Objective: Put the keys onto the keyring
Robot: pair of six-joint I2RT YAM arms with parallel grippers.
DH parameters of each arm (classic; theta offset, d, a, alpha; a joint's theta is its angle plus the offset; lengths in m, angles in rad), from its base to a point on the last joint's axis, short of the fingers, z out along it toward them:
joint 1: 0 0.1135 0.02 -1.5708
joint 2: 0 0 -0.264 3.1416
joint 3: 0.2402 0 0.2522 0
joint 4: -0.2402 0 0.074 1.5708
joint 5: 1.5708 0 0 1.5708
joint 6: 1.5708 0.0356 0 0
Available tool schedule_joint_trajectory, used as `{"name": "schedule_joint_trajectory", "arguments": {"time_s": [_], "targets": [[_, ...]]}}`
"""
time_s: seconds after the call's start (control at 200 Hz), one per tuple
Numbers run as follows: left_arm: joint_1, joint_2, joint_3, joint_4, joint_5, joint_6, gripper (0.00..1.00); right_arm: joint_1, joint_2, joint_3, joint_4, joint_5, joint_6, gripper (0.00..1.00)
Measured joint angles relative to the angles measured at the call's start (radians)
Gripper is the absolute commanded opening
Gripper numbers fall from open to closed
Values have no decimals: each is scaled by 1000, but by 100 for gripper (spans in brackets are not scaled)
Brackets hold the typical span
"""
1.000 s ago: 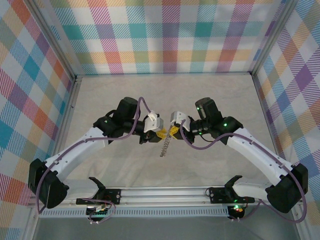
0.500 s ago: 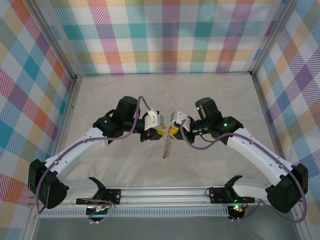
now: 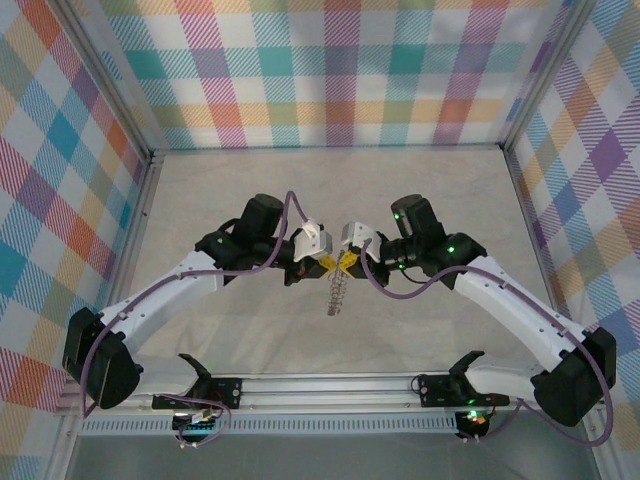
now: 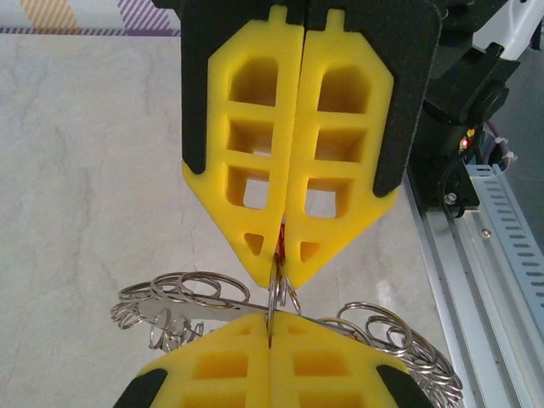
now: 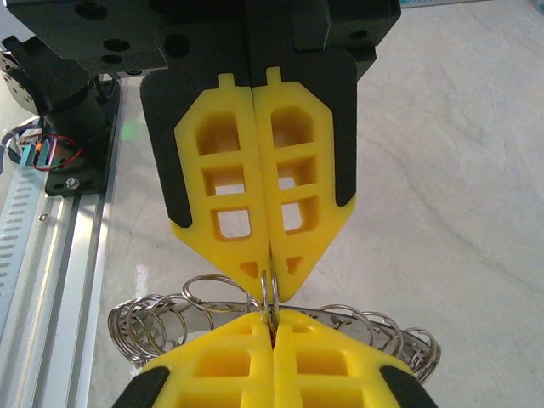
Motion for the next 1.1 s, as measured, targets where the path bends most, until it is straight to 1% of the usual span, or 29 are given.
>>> {"name": "schedule_joint_trajectory", "arguments": {"time_s": [0.05, 0.095, 0.13, 0.21, 0.275, 0.4, 0.495, 0.555, 0.635, 0.695, 0.76, 0.8, 0.895, 1.1], "targets": [[0, 0, 0, 0, 1, -3, 0, 0, 0, 0, 0, 0, 0, 0], [0, 0, 0, 0, 2, -7, 12, 0, 0, 0, 0, 0, 0, 0], [0, 0, 0, 0, 3, -10, 18, 0, 0, 0, 0, 0, 0, 0], [0, 0, 0, 8, 8, -20, 21, 2, 0, 0, -2, -5, 0, 0], [0, 0, 0, 13, 8, -29, 22, 2, 0, 0, -6, -8, 0, 0], [0, 0, 0, 31, 8, -34, 22, 2, 0, 0, -7, -11, 0, 0], [0, 0, 0, 31, 10, -34, 19, 2, 0, 0, -7, -11, 0, 0], [0, 0, 0, 31, 14, -41, 1, 2, 0, 0, -6, -10, 0, 0], [0, 0, 0, 31, 28, -35, 0, 0, 0, 0, -5, -6, 0, 0], [0, 0, 0, 30, 31, -37, 0, 0, 0, 0, -4, -6, 1, 6], [0, 0, 0, 31, 35, -39, 0, 0, 0, 0, -5, -6, 0, 23], [0, 0, -1, 39, 38, -42, 0, 2, 0, -2, 1, -6, 2, 28], [-1, 0, -4, 69, 56, -57, 0, 3, -18, -18, 26, 6, 11, 33], [-1, 0, -20, 134, 108, -80, 0, 3, -105, -81, 46, 52, 27, 34]]}}
